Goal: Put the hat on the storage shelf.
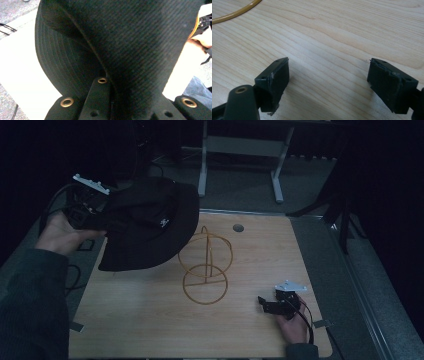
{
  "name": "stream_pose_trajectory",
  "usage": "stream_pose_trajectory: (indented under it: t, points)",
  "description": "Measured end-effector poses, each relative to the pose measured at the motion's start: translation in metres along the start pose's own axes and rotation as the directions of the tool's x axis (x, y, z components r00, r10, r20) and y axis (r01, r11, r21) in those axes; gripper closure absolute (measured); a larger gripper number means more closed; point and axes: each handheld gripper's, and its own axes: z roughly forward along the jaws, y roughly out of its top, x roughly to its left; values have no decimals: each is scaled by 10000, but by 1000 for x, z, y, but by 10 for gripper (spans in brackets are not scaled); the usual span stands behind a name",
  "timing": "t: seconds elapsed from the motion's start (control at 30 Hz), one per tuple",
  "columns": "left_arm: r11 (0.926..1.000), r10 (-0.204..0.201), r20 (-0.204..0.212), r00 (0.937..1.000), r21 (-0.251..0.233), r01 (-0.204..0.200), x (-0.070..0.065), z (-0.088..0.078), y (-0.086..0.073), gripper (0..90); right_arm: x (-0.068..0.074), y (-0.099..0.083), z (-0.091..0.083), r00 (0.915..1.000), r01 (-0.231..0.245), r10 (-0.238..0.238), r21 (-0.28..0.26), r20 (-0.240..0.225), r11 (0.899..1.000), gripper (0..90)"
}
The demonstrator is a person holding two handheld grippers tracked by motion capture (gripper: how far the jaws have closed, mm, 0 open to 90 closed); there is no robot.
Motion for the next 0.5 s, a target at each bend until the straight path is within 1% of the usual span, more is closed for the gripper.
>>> stream_pose_trajectory:
  t: [0.23,0.37,0.5]
  points:
    - [9996,232,171,9996,-147,-230,-8,-4,4,893,0,0,0,10000,2,-2,0,-4,10000,177]
    - [9992,377,209,9991,-134,-375,-14,-3,8,892,0,0,0,10000,-13,13,-7,-3,10000,177]
    - [9981,613,310,9976,-113,-609,-21,-1,14,892,0,0,0,10000,-6,6,-8,-1,10000,177]
